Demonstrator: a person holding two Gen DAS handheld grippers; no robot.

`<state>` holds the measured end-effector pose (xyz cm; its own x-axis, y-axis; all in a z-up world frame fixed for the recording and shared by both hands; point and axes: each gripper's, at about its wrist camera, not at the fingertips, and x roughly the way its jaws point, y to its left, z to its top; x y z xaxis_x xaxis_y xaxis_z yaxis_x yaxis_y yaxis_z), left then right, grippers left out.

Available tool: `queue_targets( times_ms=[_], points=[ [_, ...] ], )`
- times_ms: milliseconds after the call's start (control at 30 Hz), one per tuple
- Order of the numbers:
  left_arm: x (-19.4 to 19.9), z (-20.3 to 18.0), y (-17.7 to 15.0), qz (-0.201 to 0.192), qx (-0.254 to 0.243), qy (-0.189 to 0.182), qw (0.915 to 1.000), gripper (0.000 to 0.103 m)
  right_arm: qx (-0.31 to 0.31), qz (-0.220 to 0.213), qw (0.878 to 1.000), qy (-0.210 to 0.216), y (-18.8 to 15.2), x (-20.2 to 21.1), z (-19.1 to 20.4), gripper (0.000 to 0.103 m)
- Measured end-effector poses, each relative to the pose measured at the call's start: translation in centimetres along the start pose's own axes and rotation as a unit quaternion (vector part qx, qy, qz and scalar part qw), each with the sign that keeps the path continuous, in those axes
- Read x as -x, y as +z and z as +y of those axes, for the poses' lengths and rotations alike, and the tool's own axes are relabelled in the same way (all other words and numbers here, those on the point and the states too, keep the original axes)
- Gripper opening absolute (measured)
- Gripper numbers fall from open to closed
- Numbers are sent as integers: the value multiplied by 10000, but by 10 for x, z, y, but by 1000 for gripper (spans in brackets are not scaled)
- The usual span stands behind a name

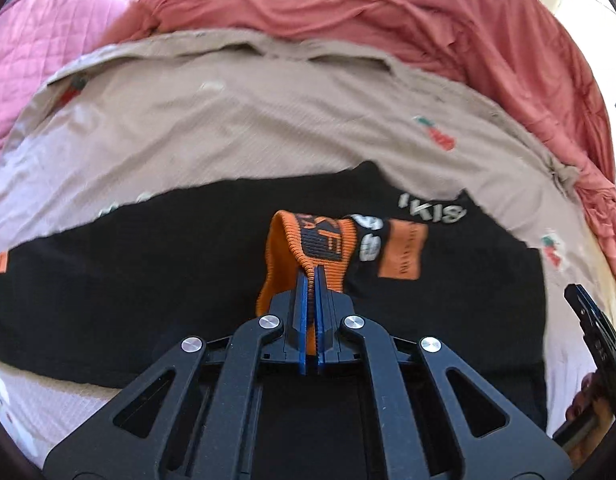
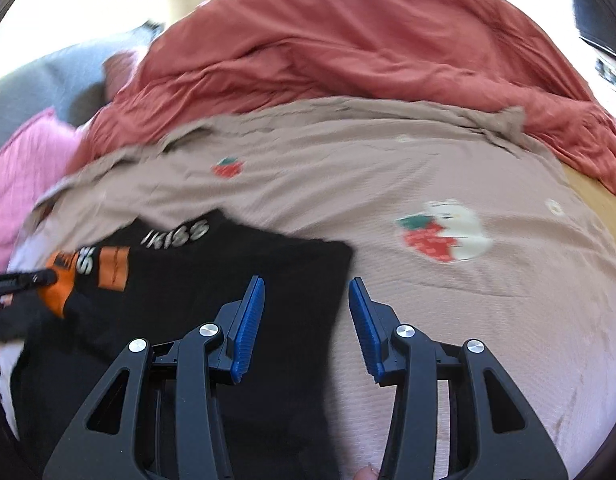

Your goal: Fold small clothes

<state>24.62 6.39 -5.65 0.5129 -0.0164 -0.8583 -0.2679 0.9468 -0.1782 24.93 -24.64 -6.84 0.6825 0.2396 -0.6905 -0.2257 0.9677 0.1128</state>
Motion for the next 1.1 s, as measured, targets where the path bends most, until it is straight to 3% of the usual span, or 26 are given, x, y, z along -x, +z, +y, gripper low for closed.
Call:
queue_targets(
  times_ms=[200,333,400,567,700,833,967,1100],
  points=[
    [-16,11,-3,165,-114,166,9997,3,440,567,9970,294,-14,-25,27,42],
    [-21,19,-8,215,-207,512,9982,5,456,1174,9920,54,-25,-47,22,39],
    [-7,24,-11,33,-137,635,9979,4,504,1176,9918,6,-24,-46,24,39],
    [30,2,-21,-368,-454,278,9979,4,484,967,9938,252,-22,-31,34,43],
    [20,-28,-26,-107,-845,30,9964,5,575,892,9926,586,-23,-20,47,43],
    [-8,-43,-38,274,-1053,194,9939,5,704,1058,9903,565,-29,-24,54,43],
    [-20,-43,-40,232,-1163,295,9925,5,707,1302,9884,320,-34,-35,48,44],
    [-27,-38,-37,268,-1069,227,9936,5,527,1324,9890,405,-36,-37,43,45]
  ],
)
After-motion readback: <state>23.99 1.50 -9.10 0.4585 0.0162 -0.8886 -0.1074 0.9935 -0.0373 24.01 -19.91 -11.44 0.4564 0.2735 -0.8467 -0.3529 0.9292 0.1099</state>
